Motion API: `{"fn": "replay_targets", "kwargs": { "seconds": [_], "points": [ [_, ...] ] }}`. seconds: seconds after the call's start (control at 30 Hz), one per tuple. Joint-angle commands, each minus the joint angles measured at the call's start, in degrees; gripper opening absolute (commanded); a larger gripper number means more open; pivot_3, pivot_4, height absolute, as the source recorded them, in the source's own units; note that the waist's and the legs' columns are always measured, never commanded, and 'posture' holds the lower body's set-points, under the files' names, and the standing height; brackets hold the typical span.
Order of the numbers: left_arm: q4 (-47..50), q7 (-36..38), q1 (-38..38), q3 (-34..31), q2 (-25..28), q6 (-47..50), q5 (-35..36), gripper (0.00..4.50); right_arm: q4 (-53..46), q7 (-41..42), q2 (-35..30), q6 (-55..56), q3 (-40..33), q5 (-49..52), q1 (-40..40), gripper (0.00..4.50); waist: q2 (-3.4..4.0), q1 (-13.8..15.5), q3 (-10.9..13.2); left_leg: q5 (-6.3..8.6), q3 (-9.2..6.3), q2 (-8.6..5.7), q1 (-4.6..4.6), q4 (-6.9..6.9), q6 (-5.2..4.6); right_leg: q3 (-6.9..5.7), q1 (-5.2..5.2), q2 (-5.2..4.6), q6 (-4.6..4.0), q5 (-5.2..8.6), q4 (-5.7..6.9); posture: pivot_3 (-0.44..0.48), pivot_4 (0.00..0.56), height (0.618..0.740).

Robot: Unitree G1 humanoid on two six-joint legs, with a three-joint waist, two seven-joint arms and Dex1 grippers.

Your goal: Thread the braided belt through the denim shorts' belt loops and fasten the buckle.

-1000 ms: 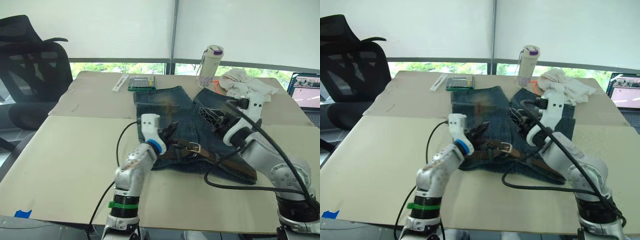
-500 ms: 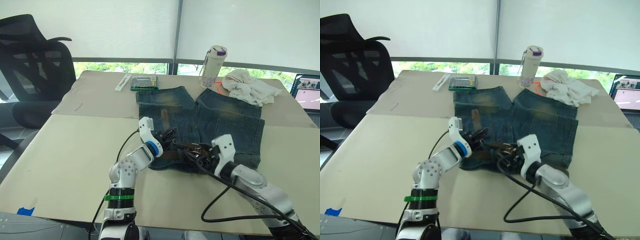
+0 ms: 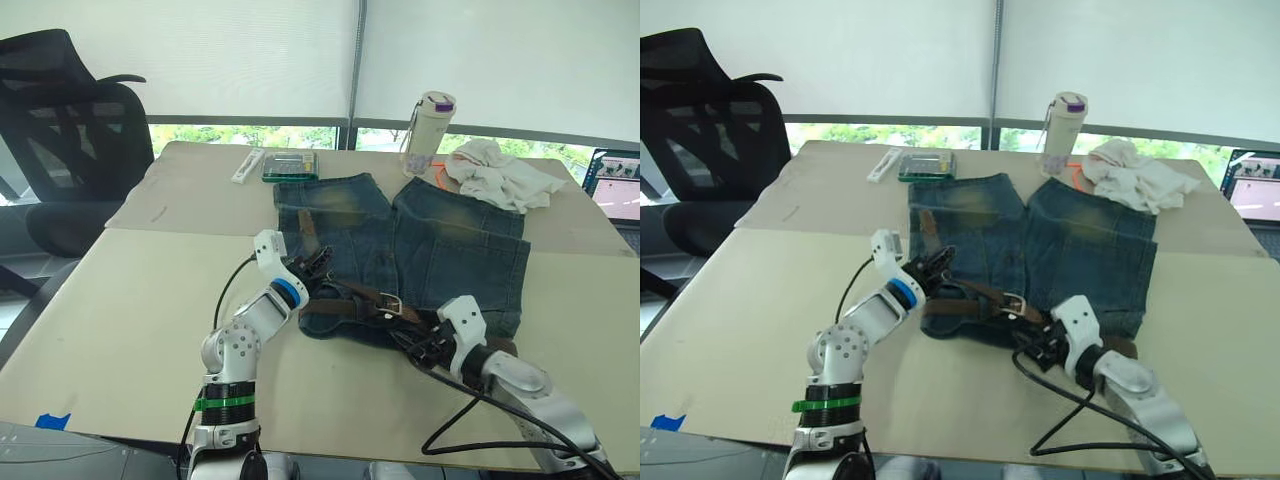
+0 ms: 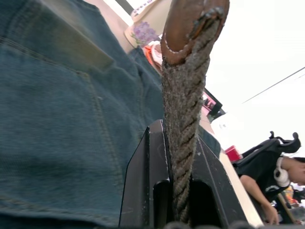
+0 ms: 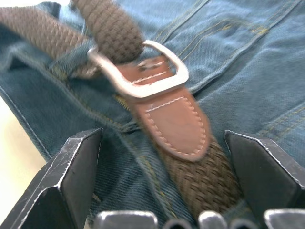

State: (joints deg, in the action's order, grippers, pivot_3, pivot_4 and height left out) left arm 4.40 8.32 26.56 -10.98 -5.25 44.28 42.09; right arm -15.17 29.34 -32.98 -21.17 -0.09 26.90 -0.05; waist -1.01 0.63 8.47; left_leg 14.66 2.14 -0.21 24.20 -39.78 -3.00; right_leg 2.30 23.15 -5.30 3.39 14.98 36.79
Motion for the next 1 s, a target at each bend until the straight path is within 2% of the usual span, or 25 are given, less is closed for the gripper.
{"fn": "replay_targets", "kwargs": {
  "seconds": [0.03,0.1,0.13,0.33,0.5,0.57,0.8,1.0],
  "points": [
    [4.0,0.3,0.0,1.3,-0.5,0.2,1.7,0.00,-4.5,3.6,-0.6,-4.1,-6.6,8.4,0.3,4.46,-0.02,0.1,0.0,0.00,-0.01,0.01,0.01,-0.01,0.00,-0.01,-0.01,0.00,0.00,0.00,0.00,0.000,0.150,0.740],
    [4.3,0.4,-0.4,1.7,-0.4,0.6,1.7,0.00,-5.0,3.2,0.1,-5.4,-8.7,10.5,-1.2,4.46,-0.02,0.0,0.0,0.00,-0.01,0.01,0.01,0.00,0.00,0.00,0.00,-0.01,0.00,0.00,0.00,0.000,0.150,0.740],
    [4.3,0.5,-0.6,1.9,-0.1,0.7,1.5,0.00,-4.7,2.8,0.5,-5.7,-9.3,11.0,-2.3,4.22,-0.02,0.0,0.0,0.01,-0.01,0.02,0.00,0.00,0.00,0.00,-0.01,-0.01,0.00,0.00,0.00,0.000,0.150,0.740],
    [3.9,1.0,-1.1,2.6,0.9,0.7,1.4,0.00,-2.1,3.1,-0.1,-4.9,-6.4,5.0,-6.1,2.30,-0.02,0.0,0.0,0.00,-0.01,0.01,-0.03,0.02,0.01,0.02,0.02,0.03,0.00,0.00,0.03,0.000,0.150,0.740],
    [3.9,0.7,-1.3,2.7,1.3,0.3,1.2,0.00,-0.9,7.6,-2.3,-1.4,1.0,-3.3,-6.8,0.55,-0.01,0.1,0.0,-0.01,0.00,-0.01,-0.02,0.01,0.02,0.00,0.01,0.01,-0.01,0.00,0.03,0.000,0.150,0.740],
    [4.0,0.7,-1.4,2.7,1.3,0.3,1.2,0.00,-0.8,8.2,-1.7,-1.1,1.4,-3.8,-7.1,0.04,-0.02,0.0,0.0,-0.01,0.00,-0.02,-0.02,0.00,0.03,0.01,0.01,-0.01,0.00,0.00,0.03,0.000,0.150,0.740],
    [5.0,-0.5,-3.5,2.7,1.4,0.3,0.8,0.00,1.4,10.1,-0.9,0.6,3.6,-7.5,-9.3,0.04,-0.01,-0.1,0.0,-0.02,0.00,0.00,-0.05,0.01,0.05,0.02,0.02,0.02,-0.01,0.00,0.05,0.000,0.150,0.740],
    [4.8,-0.8,-4.2,2.1,2.1,0.0,1.0,0.00,3.7,12.8,-4.1,0.3,7.9,-13.7,-10.0,0.04,-0.02,0.0,0.0,-0.03,-0.01,0.00,-0.05,0.01,0.07,0.01,0.01,0.00,-0.01,0.00,0.06,0.000,0.150,0.740]
  ]
}}
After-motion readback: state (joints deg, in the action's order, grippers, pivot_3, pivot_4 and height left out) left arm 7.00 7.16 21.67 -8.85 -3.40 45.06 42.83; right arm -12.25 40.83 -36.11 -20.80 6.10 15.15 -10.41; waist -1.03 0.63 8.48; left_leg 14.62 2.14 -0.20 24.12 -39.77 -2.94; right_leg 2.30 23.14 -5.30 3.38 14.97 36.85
